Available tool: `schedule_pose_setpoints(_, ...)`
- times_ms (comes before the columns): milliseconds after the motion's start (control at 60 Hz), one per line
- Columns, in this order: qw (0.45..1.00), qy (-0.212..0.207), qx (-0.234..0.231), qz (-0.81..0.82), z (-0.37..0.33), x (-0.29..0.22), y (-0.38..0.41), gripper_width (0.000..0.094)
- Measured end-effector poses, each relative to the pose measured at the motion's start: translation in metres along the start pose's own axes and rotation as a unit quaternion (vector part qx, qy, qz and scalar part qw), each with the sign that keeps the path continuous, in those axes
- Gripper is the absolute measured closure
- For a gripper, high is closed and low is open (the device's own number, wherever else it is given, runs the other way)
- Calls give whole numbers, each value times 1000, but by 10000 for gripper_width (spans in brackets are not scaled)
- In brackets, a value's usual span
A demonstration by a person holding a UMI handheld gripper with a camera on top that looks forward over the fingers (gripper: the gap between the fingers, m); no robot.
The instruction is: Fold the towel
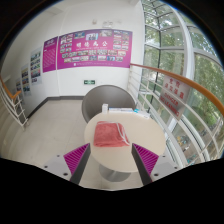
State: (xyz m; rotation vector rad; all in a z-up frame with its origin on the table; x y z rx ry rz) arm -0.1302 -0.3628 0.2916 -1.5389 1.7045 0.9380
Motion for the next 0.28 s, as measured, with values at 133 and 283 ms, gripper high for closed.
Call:
schedule_pose_setpoints(133,1000,-6,1,-10,-31,10,8,79)
schedule_pose_setpoints(283,1000,-8,-9,-4,-48,14,16,80)
Point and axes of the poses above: the point between the fingertips, and its own axes, seen from behind it with the camera up: y to the left, x down, z forward, the way the camera looks, the point moved 10 cm from there along -z, backward, against the way the camera looks, and after that the axes turned 10 degrees about z, right-handed, at the moved point
